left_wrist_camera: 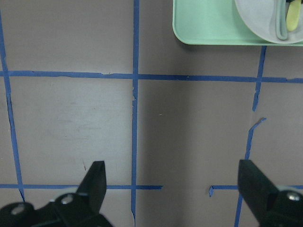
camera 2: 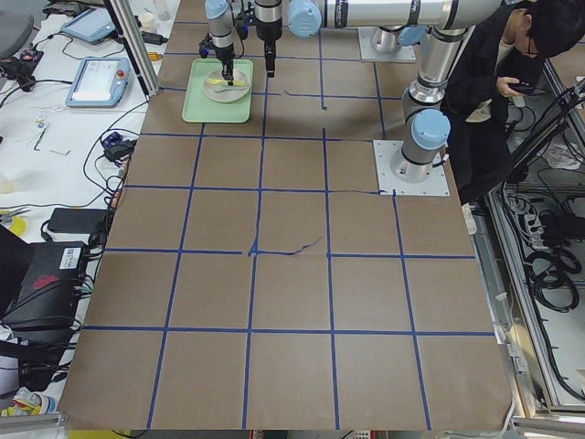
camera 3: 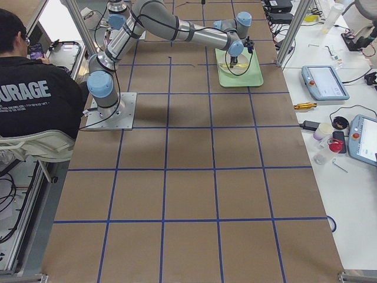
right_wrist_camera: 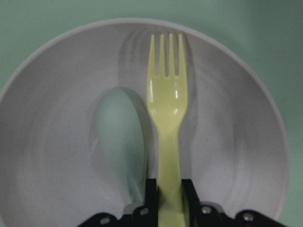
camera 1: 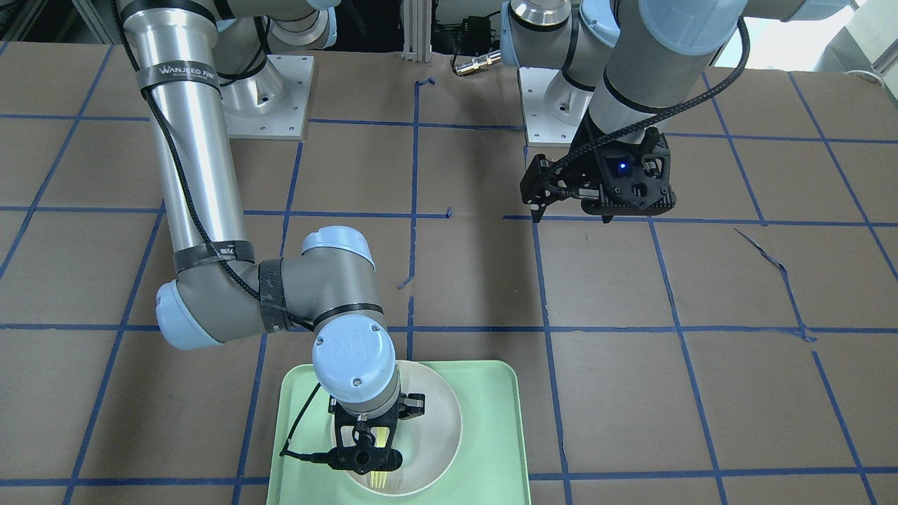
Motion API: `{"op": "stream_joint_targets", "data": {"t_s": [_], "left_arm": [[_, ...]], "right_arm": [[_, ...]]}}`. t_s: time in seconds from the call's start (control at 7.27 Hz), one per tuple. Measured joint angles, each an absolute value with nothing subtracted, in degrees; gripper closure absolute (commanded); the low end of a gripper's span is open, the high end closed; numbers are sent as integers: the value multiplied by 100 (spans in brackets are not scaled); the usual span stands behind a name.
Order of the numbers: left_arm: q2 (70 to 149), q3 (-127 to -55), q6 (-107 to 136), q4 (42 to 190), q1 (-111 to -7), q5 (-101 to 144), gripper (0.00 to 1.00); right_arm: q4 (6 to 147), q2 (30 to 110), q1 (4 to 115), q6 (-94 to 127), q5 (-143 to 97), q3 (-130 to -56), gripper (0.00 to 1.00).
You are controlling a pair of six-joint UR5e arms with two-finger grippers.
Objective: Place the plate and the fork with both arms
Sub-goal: 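Lift the yellow fork with the right gripper and set it beside the plate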
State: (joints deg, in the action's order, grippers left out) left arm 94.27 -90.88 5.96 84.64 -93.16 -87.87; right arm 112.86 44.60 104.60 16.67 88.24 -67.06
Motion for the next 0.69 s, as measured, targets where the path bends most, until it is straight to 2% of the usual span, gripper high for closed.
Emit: {"op": "stream_joint_targets", "data": {"t_s": [0.28, 0.69], "left_arm": [[9425, -9088, 590, 8464, -9316, -8787, 0], [9429, -9090, 583, 8464, -9316, -8789, 0]], "right_arm": [[11245, 4832, 10334, 1293, 9047, -6788, 90], [11481, 4921, 9917, 860, 9276, -7233, 90]]}}
